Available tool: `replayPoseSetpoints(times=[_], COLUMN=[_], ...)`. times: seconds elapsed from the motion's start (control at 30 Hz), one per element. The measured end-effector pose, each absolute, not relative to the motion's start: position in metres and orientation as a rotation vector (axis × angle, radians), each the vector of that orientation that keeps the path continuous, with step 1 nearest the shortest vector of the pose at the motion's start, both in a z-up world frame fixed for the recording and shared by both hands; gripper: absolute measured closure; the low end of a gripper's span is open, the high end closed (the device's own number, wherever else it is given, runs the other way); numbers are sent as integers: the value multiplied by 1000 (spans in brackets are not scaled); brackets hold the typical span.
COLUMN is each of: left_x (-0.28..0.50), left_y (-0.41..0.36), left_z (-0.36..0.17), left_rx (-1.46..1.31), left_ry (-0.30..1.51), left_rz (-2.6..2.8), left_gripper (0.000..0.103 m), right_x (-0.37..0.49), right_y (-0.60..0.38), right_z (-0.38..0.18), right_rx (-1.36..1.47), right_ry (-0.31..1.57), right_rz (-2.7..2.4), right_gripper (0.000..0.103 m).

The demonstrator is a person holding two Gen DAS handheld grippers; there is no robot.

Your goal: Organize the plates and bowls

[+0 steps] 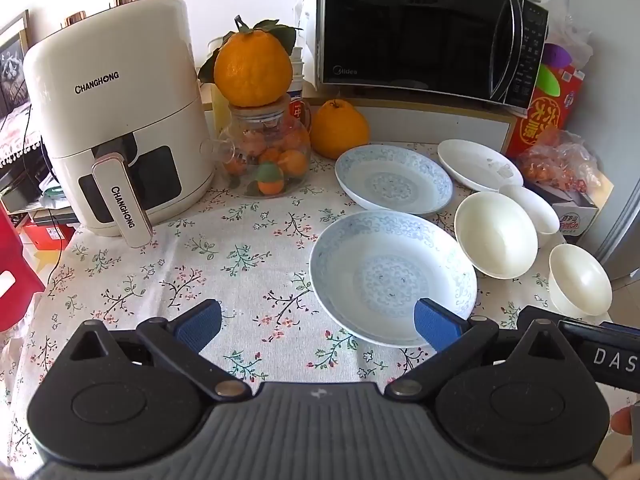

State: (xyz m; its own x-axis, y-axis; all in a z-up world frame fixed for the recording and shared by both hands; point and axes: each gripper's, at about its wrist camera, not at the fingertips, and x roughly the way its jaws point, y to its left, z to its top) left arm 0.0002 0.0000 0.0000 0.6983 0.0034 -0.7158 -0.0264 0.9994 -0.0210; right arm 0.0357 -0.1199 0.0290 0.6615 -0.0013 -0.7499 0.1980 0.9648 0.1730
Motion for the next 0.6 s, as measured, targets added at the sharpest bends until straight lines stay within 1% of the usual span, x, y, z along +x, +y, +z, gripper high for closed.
replayPoseSetpoints(times=[0.1, 0.13, 0.6], left_x=[3, -2, 1], left_y=[2, -3, 0], left_z=[0, 0, 9], left_rx=[-25, 3, -24], left_ry=[798, 768, 760], left_rz=[16, 30, 13], left_gripper=[0, 0, 0], right_x=[35, 35, 31], right_y=[-120, -119, -123], right_z=[30, 30, 31], right_rx=[259, 257, 213], right_ry=[844, 842, 823], right_rz=[-108, -108, -180], right_gripper=[4, 4, 4])
